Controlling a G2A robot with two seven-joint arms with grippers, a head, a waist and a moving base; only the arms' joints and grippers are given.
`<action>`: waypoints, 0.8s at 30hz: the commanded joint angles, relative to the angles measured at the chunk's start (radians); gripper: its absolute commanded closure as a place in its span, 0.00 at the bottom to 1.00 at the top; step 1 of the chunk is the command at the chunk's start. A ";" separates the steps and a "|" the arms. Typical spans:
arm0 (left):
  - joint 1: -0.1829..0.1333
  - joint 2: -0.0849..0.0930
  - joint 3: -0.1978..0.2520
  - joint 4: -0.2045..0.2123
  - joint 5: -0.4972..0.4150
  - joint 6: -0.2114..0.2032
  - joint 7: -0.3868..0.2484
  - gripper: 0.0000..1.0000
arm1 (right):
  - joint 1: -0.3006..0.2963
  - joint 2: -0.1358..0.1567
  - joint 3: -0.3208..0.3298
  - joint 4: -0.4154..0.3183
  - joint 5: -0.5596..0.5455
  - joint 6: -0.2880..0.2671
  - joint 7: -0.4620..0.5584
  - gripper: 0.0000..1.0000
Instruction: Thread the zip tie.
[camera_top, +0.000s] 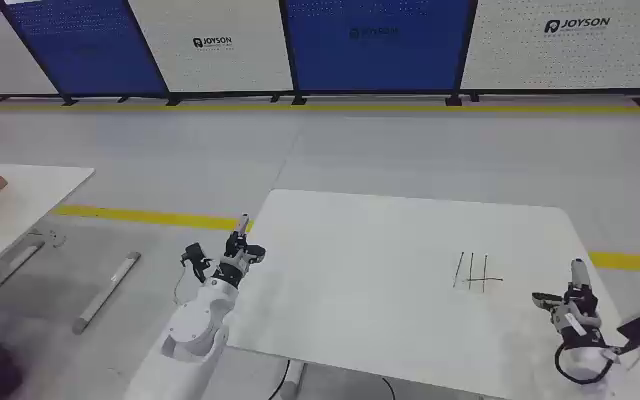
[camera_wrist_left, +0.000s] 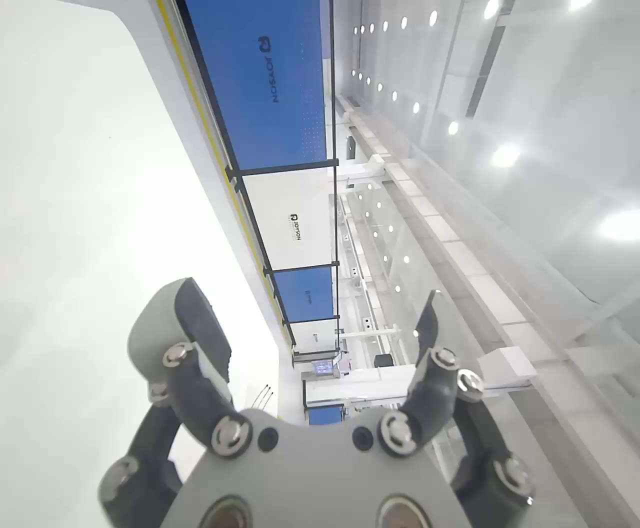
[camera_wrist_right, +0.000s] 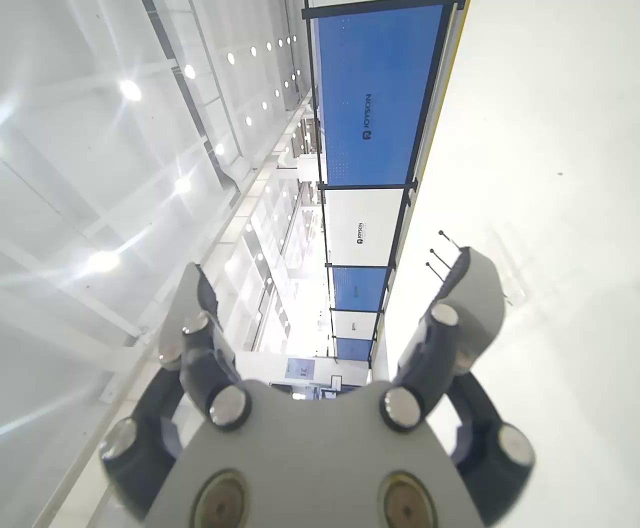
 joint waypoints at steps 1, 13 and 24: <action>0.000 0.000 0.000 0.000 0.000 0.000 0.000 0.00 | 0.000 0.000 0.000 0.000 0.000 0.000 0.000 0.00; 0.000 0.000 0.000 0.000 0.000 0.000 0.000 0.00 | -0.008 0.021 0.106 -0.002 0.046 0.046 0.293 0.00; 0.000 0.000 0.000 0.000 0.000 0.000 0.000 0.00 | 0.021 0.062 0.241 0.015 -0.039 0.180 0.682 0.00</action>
